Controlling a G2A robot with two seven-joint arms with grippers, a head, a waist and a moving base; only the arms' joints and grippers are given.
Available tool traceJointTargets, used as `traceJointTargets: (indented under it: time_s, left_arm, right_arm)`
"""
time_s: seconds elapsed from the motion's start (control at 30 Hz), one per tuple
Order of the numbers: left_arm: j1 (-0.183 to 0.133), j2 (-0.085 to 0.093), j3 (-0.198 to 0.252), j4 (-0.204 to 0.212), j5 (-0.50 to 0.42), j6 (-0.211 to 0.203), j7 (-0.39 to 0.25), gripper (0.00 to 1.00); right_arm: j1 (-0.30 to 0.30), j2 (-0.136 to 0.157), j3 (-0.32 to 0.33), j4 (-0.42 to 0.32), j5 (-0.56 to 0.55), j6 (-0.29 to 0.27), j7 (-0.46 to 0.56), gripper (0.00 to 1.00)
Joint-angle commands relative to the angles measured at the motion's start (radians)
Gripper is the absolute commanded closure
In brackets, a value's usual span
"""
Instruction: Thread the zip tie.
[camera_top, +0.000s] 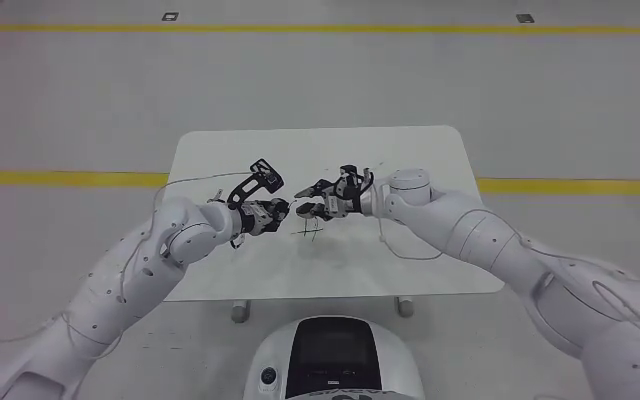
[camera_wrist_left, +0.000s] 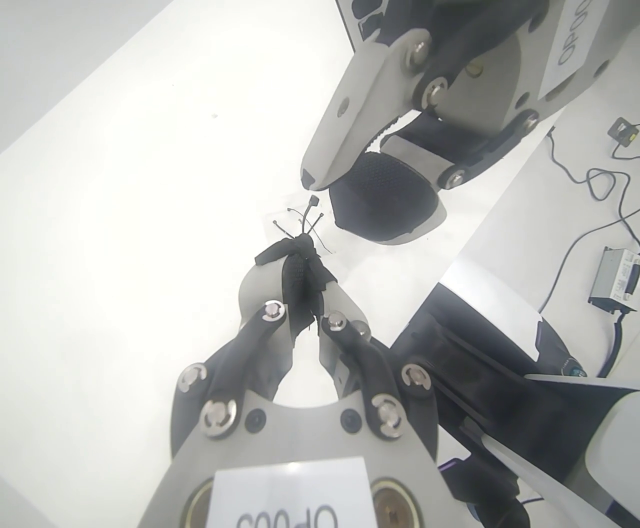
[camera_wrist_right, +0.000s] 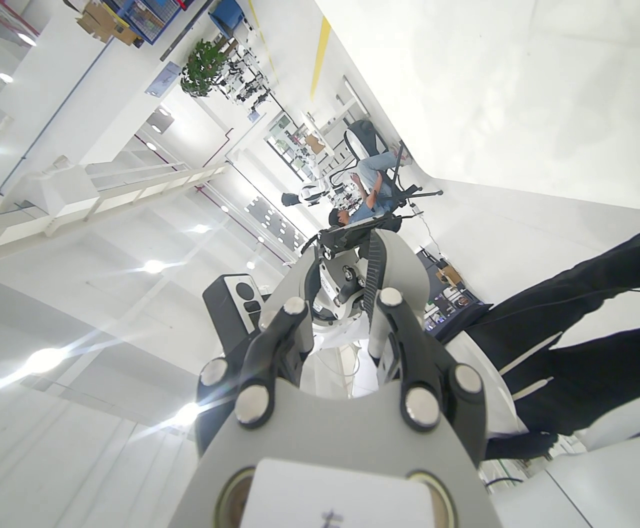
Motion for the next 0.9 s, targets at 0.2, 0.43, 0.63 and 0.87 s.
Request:
traceJointTargets:
  time_s: [0.2, 0.43, 0.63, 0.87]
  left_arm:
    - [-0.002, -0.004, 0.001, 0.0, 0.006, -0.003, -0.005, 1.0]
    - [-0.004, -0.007, 0.002, 0.001, 0.009, -0.004, -0.007, 1.0]
    - [-0.004, -0.009, 0.001, 0.001, 0.01, -0.004, -0.008, 1.0]
    - [-0.006, -0.013, 0.002, 0.006, 0.01, -0.005, -0.011, 1.0]
  right_arm:
    - [0.002, -0.023, 0.0, 0.041, -0.007, 0.0, 0.013, 0.84]
    - [0.004, -0.04, 0.0, 0.071, -0.014, 0.0, 0.026, 0.88]
    - [0.003, -0.051, 0.0, 0.089, -0.023, 0.0, 0.037, 0.95]
    - [0.002, -0.056, 0.0, 0.104, -0.027, 0.0, 0.046, 1.0]
